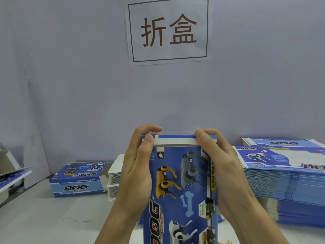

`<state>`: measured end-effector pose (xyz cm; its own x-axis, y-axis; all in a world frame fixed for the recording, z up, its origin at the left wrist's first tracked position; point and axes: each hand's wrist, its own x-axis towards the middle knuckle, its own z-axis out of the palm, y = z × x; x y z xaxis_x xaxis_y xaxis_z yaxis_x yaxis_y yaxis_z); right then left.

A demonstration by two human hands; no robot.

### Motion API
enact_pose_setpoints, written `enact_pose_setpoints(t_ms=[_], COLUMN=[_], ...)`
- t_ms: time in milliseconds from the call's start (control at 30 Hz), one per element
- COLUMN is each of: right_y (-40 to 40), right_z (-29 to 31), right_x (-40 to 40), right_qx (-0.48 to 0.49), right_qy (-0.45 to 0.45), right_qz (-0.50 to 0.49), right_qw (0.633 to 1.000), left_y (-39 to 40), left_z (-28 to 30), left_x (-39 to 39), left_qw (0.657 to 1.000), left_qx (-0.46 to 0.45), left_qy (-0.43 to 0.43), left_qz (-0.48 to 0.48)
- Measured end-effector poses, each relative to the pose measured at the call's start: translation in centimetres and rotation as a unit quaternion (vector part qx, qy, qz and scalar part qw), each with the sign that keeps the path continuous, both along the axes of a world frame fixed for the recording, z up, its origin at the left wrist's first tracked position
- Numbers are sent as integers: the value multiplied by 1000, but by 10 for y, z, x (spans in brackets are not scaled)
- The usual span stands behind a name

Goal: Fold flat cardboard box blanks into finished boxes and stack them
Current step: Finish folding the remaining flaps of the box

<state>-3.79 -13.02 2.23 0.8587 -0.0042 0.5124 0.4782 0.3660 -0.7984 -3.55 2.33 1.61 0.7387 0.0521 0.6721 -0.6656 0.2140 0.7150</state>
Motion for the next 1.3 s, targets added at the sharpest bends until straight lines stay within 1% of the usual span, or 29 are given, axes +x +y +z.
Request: enact_pose_setpoints(t_ms=[100, 300, 367, 467, 567, 700, 833, 1033, 1133, 1200, 1300], right_y=[0, -3, -4, -7, -8, -8, -10, -14, -15, -15, -11], right_z=[1, 1, 6, 12, 8, 5, 4, 6, 7, 7, 2], right_x=[-1, -4, -1, 3, -1, -5, -3, -7, -6, -6, -5], right_qx=[2, 13, 14, -11, -4, -16, -6, -41, -49, -44, -44], right_qy=[9, 33, 30, 49, 46, 55, 70, 74, 77, 72, 40], right_qz=[0, 17, 32, 41, 68, 64, 70, 73, 78, 75, 76], right_qw=[1000, 999, 999, 998, 997, 996, 995, 994, 993, 994, 995], left_y=[1, 1, 3, 7, 7, 8, 11, 17, 19, 17, 16], left_z=[1, 4, 4, 5, 2, -1, 0, 2, 3, 4, 6], left_x=[-1, -1, 0, 1, 3, 1, 0, -2, -3, -4, -3], left_qw=[1000, 999, 999, 999, 999, 998, 1000, 998, 998, 999, 1000], left_qx=[0, -22, -23, -19, -29, -46, -7, 0, 19, 33, 13], left_qy=[4, 5, 5, 10, 10, 1, 2, 30, 26, 16, -3], left_qz=[2, -45, -42, -29, -37, -39, -22, -50, -56, -34, -6])
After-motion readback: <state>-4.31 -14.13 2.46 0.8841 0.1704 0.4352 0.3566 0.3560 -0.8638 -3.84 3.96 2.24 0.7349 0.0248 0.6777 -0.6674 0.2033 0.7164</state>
